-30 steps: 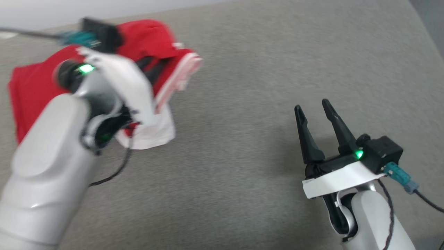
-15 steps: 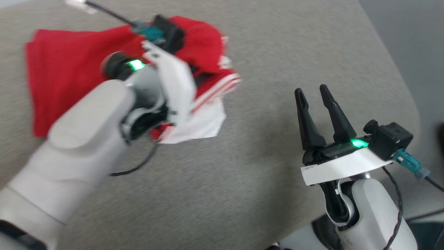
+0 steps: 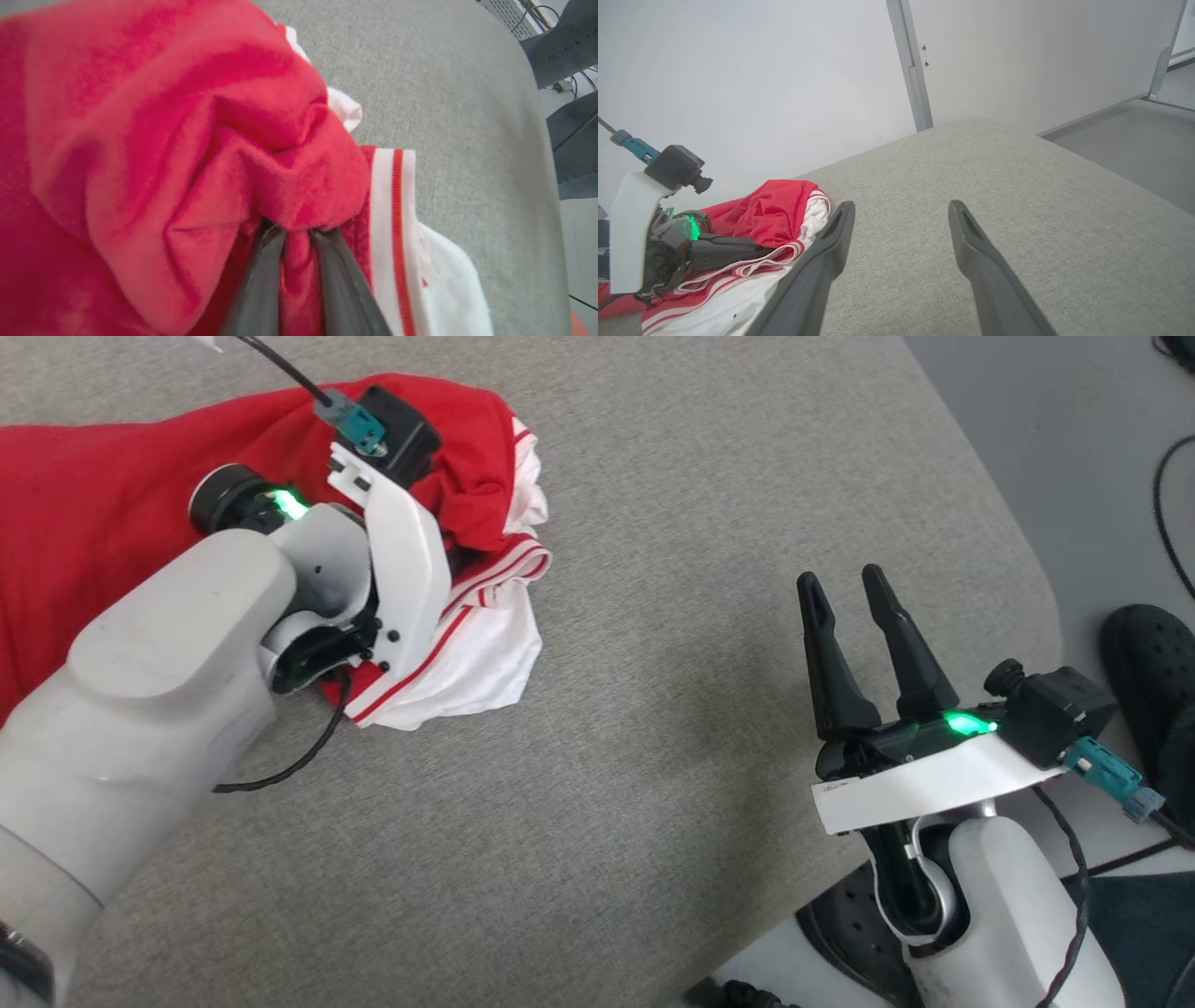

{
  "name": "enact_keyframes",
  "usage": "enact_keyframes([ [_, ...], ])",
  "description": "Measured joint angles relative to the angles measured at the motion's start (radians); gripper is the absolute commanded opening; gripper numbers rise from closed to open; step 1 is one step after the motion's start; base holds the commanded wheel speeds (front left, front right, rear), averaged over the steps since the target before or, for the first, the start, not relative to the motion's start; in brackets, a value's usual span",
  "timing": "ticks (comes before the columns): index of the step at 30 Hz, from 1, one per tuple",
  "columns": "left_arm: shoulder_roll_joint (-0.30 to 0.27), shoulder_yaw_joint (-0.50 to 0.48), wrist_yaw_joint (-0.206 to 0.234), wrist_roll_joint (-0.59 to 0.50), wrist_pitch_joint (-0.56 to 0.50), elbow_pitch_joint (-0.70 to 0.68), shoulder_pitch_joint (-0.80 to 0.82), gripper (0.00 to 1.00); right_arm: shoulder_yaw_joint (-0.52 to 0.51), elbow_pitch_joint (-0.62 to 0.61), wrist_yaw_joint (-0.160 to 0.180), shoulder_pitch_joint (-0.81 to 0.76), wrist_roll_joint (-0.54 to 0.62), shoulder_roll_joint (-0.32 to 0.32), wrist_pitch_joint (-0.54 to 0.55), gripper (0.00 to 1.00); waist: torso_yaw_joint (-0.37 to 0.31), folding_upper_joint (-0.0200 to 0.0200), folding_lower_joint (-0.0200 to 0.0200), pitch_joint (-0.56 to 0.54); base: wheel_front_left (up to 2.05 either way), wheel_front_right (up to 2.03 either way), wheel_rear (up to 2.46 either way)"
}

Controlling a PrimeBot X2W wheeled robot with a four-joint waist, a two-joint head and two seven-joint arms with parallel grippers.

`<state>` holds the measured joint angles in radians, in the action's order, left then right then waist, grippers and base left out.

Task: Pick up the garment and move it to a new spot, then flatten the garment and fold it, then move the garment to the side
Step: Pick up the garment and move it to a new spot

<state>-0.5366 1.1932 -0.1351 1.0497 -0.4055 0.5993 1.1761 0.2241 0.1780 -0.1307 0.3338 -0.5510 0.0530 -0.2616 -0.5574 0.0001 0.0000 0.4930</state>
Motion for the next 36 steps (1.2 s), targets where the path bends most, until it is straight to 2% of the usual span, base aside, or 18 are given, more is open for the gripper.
enact_keyframes([
  [1,0.005,0.008,0.0,0.001,0.007,0.005,0.005,0.0,-0.004,0.0,0.0,0.001,0.005,0.0,0.0,1.0,0.005,0.0,0.0,0.0,0.0,0.0,0.0],
  [2,0.011,0.016,0.0,0.001,0.019,0.008,0.008,0.06,-0.007,0.0,0.0,0.003,0.01,0.0,0.0,1.0,0.01,0.0,0.0,-0.001,0.0,0.0,0.0],
  [3,0.016,0.024,0.0,0.001,0.033,0.01,0.009,0.31,-0.011,0.0,0.0,0.004,0.017,0.0,0.0,1.0,0.016,0.0,0.0,-0.003,0.0,0.0,0.0],
  [4,0.021,0.032,0.0,-0.001,0.056,0.013,0.01,0.5,-0.016,0.0,0.0,0.005,0.027,-0.001,0.0,1.0,0.023,0.0,0.0,-0.005,0.0,0.0,0.0],
  [5,0.026,0.038,0.0,-0.001,0.077,0.017,0.01,0.8,-0.021,0.001,0.0,0.004,0.036,-0.001,0.0,1.0,0.031,0.0,0.0,-0.009,0.0,0.0,0.0],
  [6,0.036,0.042,0.002,0.025,0.128,0.025,0.007,1.0,-0.034,0.005,0.0,0.004,0.057,-0.001,0.0,1.0,0.05,0.0,0.0,-0.019,0.0,0.0,0.0],
  [12,0.042,-0.005,0.003,0.125,0.338,0.009,-0.041,1.0,-0.072,0.015,0.0,-0.004,0.147,-0.001,0.0,1.0,0.129,0.0,0.0,-0.066,0.0,0.0,0.0],
  [20,0.044,-0.029,0.003,0.158,0.588,0.001,-0.203,1.0,-0.109,0.037,0.0,-0.026,0.286,-0.002,0.0,1.0,0.248,0.0,0.0,-0.132,0.0,0.0,0.0],
  [25,0.074,-0.077,0.023,0.148,0.663,0.053,-0.348,1.0,-0.153,0.06,0.0,-0.061,0.354,0.014,0.0,1.0,0.343,0.0,0.0,-0.18,0.0,0.0,0.0],
  [26,0.082,-0.1,0.03,0.141,0.665,0.058,-0.379,1.0,-0.171,0.061,0.0,-0.071,0.355,0.022,0.0,1.0,0.362,0.0,0.0,-0.191,0.0,0.0,0.0],
  [29,0.103,-0.268,0.057,0.079,0.667,0.031,-0.471,1.0,-0.224,0.063,0.0,-0.116,0.358,0.047,0.0,1.0,0.421,0.0,0.0,-0.222,0.0,0.0,0.0],
  [36,0.164,-0.631,0.1,-0.181,0.668,-0.098,-0.814,1.0,-0.31,0.058,0.0,-0.233,0.368,0.075,0.0,1.0,0.533,0.0,0.0,-0.316,0.0,0.0,0.0],
])
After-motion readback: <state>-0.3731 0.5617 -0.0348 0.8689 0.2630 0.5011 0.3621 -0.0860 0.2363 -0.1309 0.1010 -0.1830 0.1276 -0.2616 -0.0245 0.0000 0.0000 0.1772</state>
